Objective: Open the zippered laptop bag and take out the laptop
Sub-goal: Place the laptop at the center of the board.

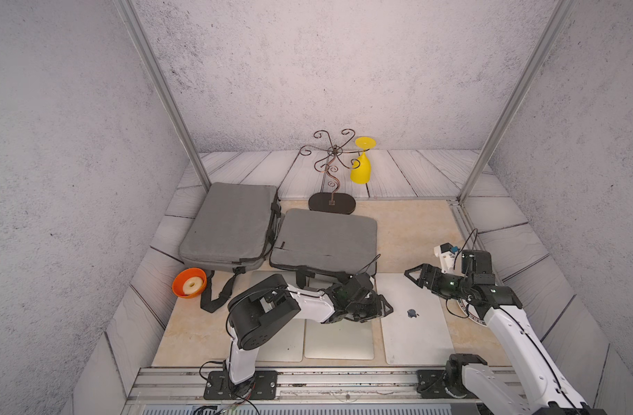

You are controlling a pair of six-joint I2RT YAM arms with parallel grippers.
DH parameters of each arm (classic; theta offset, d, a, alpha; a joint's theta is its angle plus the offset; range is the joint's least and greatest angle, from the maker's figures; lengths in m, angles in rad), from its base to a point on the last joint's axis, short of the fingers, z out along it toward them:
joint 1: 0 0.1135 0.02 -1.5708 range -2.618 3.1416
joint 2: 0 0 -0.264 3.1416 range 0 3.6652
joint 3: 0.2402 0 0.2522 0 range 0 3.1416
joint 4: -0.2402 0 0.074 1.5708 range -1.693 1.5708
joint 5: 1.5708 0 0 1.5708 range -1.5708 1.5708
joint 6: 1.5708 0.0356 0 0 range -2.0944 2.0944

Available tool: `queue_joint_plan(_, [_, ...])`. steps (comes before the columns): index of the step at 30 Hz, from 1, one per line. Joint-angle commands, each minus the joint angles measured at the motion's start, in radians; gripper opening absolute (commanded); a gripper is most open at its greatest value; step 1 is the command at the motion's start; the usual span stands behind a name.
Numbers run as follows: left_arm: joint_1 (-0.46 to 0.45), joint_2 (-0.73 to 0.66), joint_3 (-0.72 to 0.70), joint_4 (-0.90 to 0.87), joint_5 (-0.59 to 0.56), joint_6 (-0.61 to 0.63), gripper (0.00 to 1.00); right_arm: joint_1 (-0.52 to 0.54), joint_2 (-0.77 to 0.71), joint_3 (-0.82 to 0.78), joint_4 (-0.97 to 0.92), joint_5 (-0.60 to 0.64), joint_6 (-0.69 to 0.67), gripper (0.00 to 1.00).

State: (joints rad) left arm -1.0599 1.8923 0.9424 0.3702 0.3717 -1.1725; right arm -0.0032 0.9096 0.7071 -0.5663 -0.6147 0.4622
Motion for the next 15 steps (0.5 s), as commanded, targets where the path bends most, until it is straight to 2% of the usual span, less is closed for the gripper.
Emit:
queue_joint_plan(1, [0.011,-0.049,0.066,-0.142,0.007,0.099,0.62,-0.002,0.014,-0.011,0.014,-0.008,0.009,0.86])
queue_joint_plan(6, [0.032,-0.081,0.121,-0.297,0.015,0.182,0.62,-0.002,0.031,-0.012,0.036,-0.019,0.039,0.87])
queue_joint_plan(10, [0.071,-0.157,0.169,-0.473,0.025,0.31,0.62,-0.001,0.054,-0.018,0.063,-0.019,0.075,0.86])
queue_joint_plan(15, [0.205,-0.3,0.172,-0.715,0.06,0.532,0.64,0.008,0.11,-0.032,0.154,-0.024,0.158,0.87])
